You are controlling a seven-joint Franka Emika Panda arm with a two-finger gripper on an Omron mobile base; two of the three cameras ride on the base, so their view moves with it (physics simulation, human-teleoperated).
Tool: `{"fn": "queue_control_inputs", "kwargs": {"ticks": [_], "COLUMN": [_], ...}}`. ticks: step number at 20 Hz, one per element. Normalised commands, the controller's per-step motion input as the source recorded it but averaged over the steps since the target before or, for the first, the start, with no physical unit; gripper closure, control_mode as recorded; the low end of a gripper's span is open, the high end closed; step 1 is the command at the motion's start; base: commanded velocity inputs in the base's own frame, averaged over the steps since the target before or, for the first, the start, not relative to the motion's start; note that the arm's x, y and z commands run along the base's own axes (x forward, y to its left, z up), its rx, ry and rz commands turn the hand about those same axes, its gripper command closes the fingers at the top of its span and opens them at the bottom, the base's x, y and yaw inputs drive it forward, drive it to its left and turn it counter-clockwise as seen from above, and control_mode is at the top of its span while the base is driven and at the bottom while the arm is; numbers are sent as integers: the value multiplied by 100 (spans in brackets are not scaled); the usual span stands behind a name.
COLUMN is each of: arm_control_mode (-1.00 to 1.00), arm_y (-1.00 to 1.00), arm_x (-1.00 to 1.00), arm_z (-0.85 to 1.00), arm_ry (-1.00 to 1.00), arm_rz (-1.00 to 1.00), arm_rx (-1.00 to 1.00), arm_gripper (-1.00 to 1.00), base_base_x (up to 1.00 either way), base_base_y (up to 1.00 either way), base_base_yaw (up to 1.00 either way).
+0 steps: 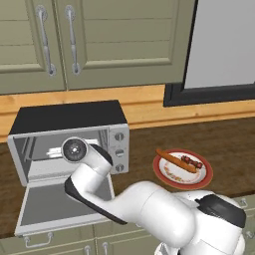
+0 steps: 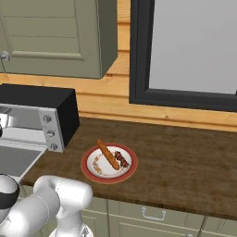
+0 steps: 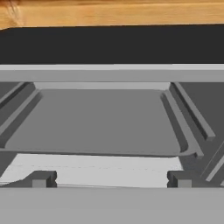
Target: Pick up the kebab skewer and baguette bread, and place them inside the toaster oven. Close the toaster oven door and start by setting the timer.
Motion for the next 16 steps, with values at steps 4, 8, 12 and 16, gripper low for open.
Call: {"fn": "queue_control_inputs", "kwargs": {"ticks": [4,8,12,16], "arm_control_mode": [-100,-100,-100,-100], "arm_y": [-1,0,0,0], "arm_x": [15,32,45,27], "arm_z": [-6,0,-5,-39], "arm_ry": [3,6,1,-2], "arm_rz": [0,0,0,1], "arm_rx": [1,0,0,0], "arm_gripper": [-100,-100,-100,-100], "base_base_x": [0,0,0,0], "base_base_y": [0,0,0,0], "base_base_yaw": [0,0,0,0]}}
